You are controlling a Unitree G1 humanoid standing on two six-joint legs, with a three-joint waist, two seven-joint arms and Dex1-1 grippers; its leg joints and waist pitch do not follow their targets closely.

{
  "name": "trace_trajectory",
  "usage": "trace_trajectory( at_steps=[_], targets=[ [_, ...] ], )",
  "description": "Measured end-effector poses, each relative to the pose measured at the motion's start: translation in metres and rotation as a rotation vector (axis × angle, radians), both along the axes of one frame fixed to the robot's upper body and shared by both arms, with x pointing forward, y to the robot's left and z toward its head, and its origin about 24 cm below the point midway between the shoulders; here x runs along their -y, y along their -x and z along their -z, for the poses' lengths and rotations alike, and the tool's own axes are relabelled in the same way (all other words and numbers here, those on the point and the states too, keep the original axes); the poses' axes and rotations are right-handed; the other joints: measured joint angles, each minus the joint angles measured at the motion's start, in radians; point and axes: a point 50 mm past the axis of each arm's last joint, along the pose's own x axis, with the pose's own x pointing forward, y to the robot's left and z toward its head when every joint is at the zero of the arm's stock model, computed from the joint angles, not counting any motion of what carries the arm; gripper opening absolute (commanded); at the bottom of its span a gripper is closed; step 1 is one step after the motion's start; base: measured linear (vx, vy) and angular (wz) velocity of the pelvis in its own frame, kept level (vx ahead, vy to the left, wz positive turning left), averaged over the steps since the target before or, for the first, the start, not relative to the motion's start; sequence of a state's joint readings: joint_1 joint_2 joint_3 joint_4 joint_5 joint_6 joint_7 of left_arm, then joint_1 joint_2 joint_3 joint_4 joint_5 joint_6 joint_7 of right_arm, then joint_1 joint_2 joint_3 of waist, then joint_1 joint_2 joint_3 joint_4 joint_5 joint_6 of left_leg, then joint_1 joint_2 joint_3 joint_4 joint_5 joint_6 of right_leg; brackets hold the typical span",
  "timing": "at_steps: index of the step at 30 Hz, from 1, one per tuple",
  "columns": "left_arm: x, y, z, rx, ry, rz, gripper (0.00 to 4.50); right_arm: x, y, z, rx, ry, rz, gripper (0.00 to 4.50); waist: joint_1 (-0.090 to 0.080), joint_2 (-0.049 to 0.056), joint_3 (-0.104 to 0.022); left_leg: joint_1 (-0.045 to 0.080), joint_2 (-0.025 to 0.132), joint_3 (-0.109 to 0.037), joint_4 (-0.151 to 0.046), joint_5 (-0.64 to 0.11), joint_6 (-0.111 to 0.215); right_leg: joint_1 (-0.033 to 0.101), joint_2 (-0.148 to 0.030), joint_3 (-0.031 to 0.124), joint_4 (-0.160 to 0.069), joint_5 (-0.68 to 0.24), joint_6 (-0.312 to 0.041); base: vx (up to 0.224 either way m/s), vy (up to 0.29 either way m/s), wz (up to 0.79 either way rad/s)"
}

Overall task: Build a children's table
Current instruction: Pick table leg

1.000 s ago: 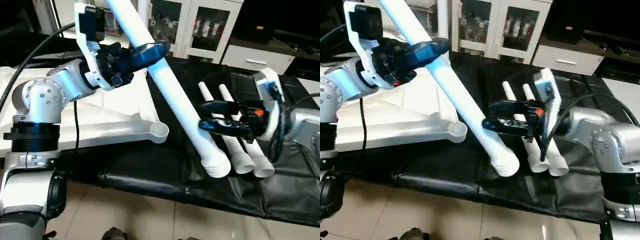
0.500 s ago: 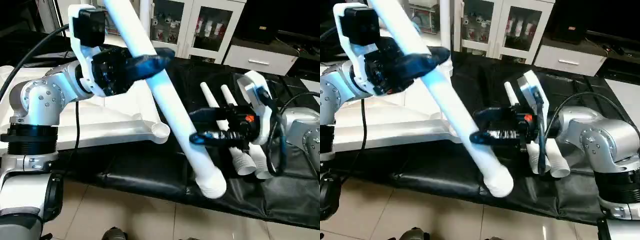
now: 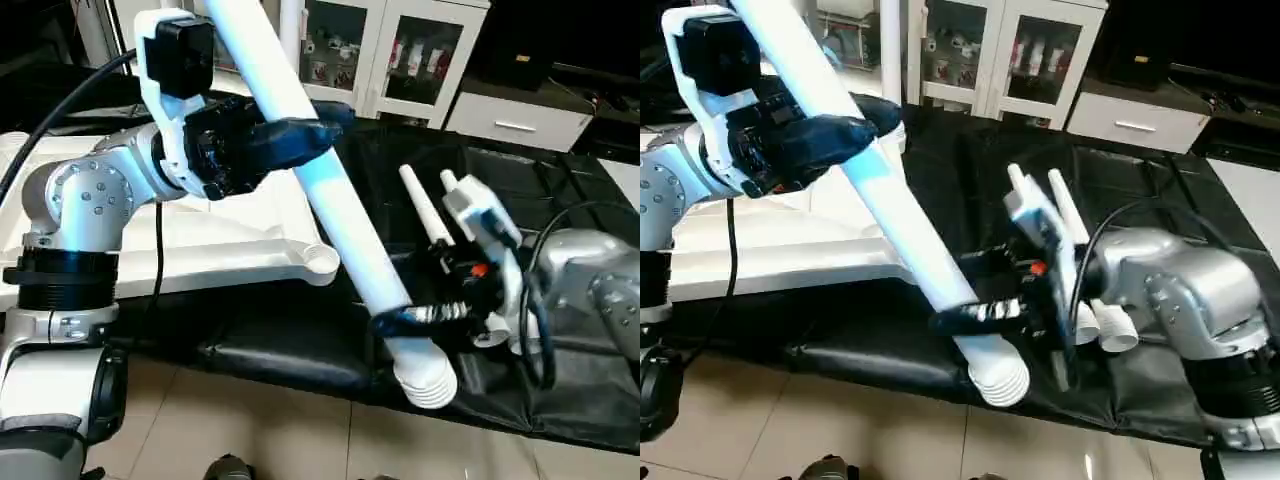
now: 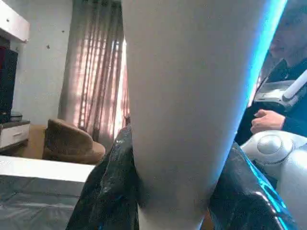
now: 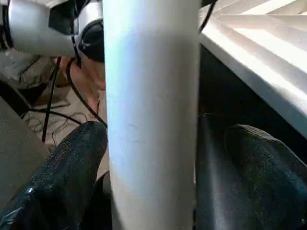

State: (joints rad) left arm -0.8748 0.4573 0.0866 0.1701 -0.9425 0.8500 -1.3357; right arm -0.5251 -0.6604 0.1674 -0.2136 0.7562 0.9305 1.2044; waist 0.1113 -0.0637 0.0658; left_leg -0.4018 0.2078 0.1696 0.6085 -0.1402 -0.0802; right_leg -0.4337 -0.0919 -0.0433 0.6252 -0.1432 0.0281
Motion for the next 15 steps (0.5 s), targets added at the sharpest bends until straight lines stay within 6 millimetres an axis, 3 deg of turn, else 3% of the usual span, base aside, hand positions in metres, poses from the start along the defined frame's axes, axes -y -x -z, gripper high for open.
trace_trajectory(
  at_steps=[15],
  targets=[
    [0.0010, -0.0013, 0.0009, 0.003, -0.002, -0.011, 1.59, -0.0002, -0.0005, 0.0003, 0.008, 0.003, 0.004, 2.74, 0.000, 0.000, 0.000, 0.000, 0.000, 0.000, 0.000, 0.000, 0.000, 0.000, 0.000, 0.000, -0.001, 0.000, 0.000, 0.000, 0.000, 0.00]
  ],
)
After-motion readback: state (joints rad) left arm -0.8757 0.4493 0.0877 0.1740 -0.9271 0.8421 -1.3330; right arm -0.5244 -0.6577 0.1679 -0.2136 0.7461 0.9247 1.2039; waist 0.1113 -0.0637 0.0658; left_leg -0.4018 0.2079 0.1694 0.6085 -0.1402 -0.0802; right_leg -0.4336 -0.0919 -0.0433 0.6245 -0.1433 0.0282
